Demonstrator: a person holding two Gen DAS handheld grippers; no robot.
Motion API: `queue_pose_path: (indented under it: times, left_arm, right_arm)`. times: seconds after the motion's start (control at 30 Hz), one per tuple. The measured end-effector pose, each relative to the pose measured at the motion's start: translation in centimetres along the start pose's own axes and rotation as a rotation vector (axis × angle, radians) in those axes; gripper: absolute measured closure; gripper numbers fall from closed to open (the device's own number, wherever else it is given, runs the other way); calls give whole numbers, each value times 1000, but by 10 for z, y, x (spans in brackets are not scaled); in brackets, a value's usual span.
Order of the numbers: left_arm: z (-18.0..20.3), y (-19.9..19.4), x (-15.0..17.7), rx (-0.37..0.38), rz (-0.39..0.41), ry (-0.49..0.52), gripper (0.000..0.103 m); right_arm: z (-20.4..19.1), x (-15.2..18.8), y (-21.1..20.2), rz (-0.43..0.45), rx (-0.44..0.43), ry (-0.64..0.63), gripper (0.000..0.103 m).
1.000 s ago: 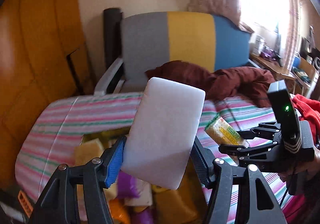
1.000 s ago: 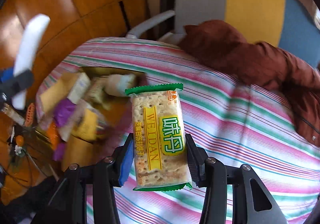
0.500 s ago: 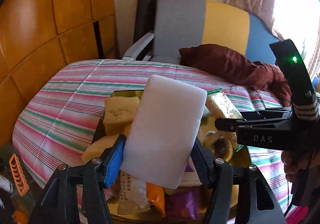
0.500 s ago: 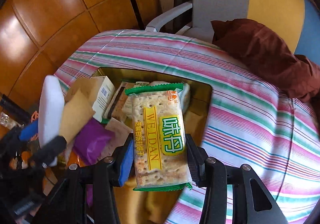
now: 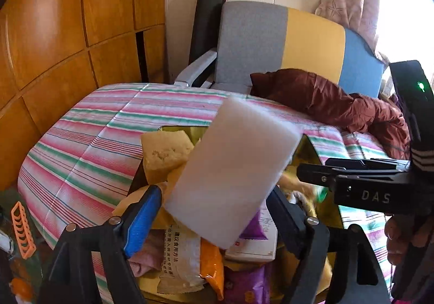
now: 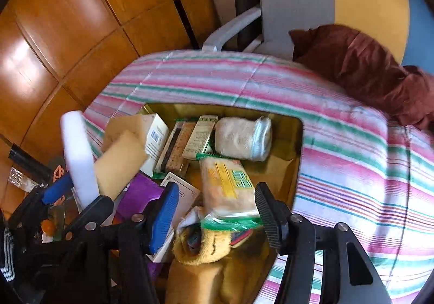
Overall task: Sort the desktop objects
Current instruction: 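Carry the white block and WEIDAN packet over the gold tray with both tools, then open both tools to drop the white block and packet into the tray, then withdraw both open tools from the gold tray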
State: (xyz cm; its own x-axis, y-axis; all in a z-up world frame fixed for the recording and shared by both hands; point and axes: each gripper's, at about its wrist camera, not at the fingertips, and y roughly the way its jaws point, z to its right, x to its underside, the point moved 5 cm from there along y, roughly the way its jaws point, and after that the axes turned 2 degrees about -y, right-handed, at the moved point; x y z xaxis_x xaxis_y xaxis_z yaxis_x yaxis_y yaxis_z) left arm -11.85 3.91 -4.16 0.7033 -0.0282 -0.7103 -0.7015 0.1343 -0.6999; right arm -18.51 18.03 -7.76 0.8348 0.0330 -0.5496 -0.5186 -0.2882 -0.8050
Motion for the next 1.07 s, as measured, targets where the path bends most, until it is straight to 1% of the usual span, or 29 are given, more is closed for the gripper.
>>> queue_pose_path:
  times: [0.07, 0.23, 0.4, 0.43, 0.53, 0.63, 0.7, 0.77, 0.83, 0.9, 1.07]
  left_arm:
    - [2, -6, -2, -10, 14, 1, 22]
    - [7, -24, -9, -7, 55, 4, 22]
    - [10, -46, -13, -12, 98, 13, 22]
    - [11, -50, -13, -20, 103, 12, 22]
    - [13, -62, -13, -76, 123, 15, 22]
    - [13, -70, -11, -94, 136, -4, 22]
    - [15, -74, -8, -119, 144, 20, 23]
    - [17, -77, -6, -123, 166, 48, 24]
    - [18, -80, -4, -109, 170, 43, 27]
    - [20, -84, -3, -119, 189, 45, 35]
    - [20, -84, -2, -101, 175, 36, 37]
  right_arm:
    - [1, 1, -8, 23, 16, -3, 37]
    - [0, 10, -28, 76, 53, -17, 33]
    - [-5, 26, -38, 99, 77, -28, 31]
    - [-5, 30, -39, 102, 77, -24, 30]
    - [-8, 41, -44, 110, 76, -22, 29]
    - [-14, 52, -49, 120, 84, -38, 29]
    - [-16, 59, -52, 122, 91, -51, 29]
    - [-18, 64, -53, 122, 100, -67, 28]
    - [-20, 69, -54, 121, 108, -78, 27]
    - [-20, 72, -56, 124, 121, -85, 27]
    - [-16, 75, -65, 151, 133, -75, 26]
